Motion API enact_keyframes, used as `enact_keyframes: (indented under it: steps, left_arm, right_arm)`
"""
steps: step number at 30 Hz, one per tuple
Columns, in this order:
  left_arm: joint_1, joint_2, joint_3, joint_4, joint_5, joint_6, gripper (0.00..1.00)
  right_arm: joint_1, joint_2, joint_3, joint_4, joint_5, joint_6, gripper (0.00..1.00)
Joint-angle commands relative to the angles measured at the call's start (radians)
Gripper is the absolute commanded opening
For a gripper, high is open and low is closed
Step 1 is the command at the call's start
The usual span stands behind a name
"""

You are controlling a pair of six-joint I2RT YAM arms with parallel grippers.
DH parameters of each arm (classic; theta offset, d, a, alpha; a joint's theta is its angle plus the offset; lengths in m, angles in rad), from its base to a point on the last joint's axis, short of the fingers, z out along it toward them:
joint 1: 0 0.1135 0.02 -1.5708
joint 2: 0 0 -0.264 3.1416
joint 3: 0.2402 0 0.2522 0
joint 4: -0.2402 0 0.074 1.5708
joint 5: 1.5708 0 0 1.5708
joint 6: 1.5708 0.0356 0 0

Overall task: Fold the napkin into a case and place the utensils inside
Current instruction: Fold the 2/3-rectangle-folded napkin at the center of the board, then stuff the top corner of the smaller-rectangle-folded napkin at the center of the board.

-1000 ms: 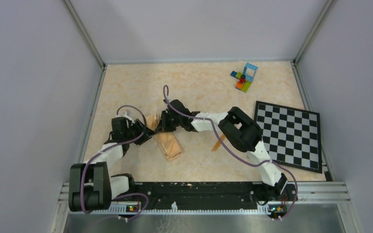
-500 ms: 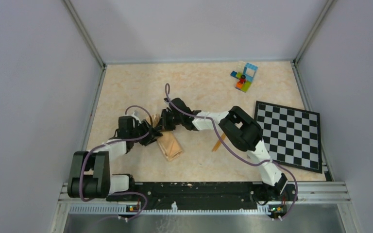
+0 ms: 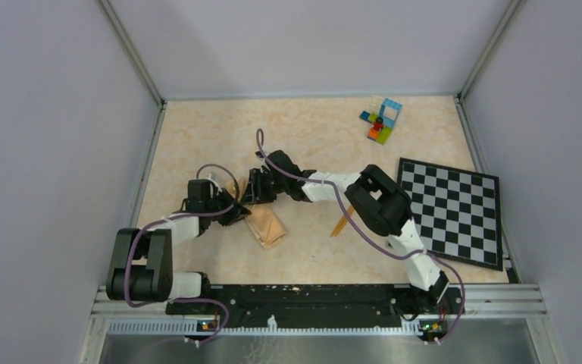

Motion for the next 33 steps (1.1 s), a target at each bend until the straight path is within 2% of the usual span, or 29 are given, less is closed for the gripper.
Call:
enact_keyframes:
  steps: [1,4,9,11,18,23,27,33]
  left_arm:
    - [0.003,0.019,-0.036,-0.080,-0.108,0.047,0.16]
    - [0.003,0.009,-0.036,-0.076,-0.092,0.045,0.16]
    - [0.002,-0.030,-0.036,-0.077,-0.039,0.037,0.23]
    - [0.003,-0.066,-0.035,-0.088,-0.023,0.034,0.28]
    - [0.027,-0.307,0.011,-0.300,-0.021,0.040,0.51]
    - [0.190,-0.405,0.113,-0.458,0.002,0.098,0.56]
    - [0.348,-0.406,0.196,-0.524,-0.008,0.130,0.57]
    - [0.409,-0.318,0.250,-0.499,0.046,0.129,0.56]
  right_arm:
    - [-0.022,-0.111,-0.006,-0.021,-0.012,-0.127,0.43]
    - [-0.035,-0.111,0.022,-0.037,-0.024,-0.176,0.44]
    - [-0.041,-0.076,0.087,-0.058,-0.059,-0.228,0.44]
    - [-0.042,-0.053,0.112,-0.063,-0.072,-0.245,0.44]
    - [-0.041,-0.038,0.150,-0.089,-0.095,-0.373,0.45]
    - [-0.024,-0.049,0.175,-0.134,-0.006,-0.443,0.48]
    - [-0.017,-0.041,0.207,-0.160,0.057,-0.459,0.48]
    - [0.019,0.007,0.283,-0.223,0.112,-0.468,0.46]
